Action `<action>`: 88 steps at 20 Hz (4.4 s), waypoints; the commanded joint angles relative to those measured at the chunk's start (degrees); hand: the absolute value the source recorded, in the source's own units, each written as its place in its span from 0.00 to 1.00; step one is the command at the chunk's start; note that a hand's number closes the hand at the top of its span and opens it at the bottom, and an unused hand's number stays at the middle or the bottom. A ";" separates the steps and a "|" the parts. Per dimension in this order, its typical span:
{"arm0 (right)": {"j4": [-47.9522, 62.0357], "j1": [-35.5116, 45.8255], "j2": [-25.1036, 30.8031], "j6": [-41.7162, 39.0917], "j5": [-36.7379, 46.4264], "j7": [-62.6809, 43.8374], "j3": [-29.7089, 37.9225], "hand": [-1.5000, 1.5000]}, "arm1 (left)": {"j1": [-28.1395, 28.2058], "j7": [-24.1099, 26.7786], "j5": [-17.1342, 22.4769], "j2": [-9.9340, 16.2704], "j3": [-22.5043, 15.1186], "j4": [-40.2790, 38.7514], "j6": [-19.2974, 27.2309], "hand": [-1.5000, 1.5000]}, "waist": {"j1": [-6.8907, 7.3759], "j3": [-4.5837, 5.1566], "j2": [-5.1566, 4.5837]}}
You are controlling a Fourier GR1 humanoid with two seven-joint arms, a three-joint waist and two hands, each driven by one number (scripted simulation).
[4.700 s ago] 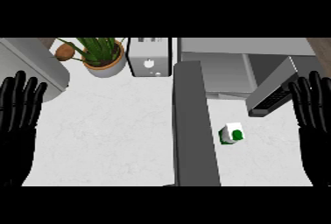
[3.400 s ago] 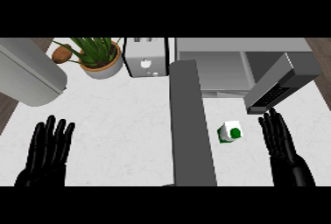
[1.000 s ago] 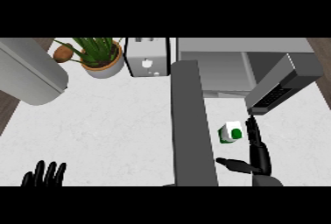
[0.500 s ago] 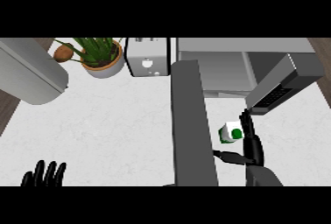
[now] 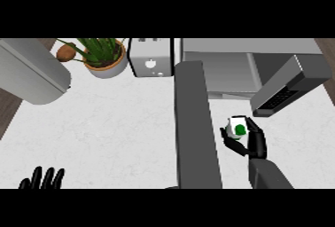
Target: Pick up the milk, place it into the microwave and close the microwave
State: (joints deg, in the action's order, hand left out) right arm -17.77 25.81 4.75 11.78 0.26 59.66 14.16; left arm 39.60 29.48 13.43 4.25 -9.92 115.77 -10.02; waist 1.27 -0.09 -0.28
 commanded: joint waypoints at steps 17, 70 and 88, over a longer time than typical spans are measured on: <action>1.98 4.90 1.67 -3.03 -1.93 8.88 4.11 1.00 | -0.80 1.01 2.02 0.81 1.61 -3.16 -2.39 0.00 | -0.07 0.00 -0.04; -20.95 7.63 -4.74 12.05 -6.96 -23.12 -12.09 1.00 | 5.62 2.94 4.03 2.05 4.44 0.60 -5.15 0.00 | 1.17 -0.03 -0.26; 6.74 24.03 3.70 18.86 -0.42 -16.03 -5.75 1.00 | -1.00 2.82 4.91 3.86 6.82 -5.01 -7.83 0.00 | 4.23 -0.15 -2.12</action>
State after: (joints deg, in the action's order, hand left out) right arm -14.09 47.64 6.92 28.50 -1.11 43.03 8.11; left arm 40.54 32.17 18.39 7.41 -3.73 111.99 -17.20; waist 4.65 -0.20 -1.84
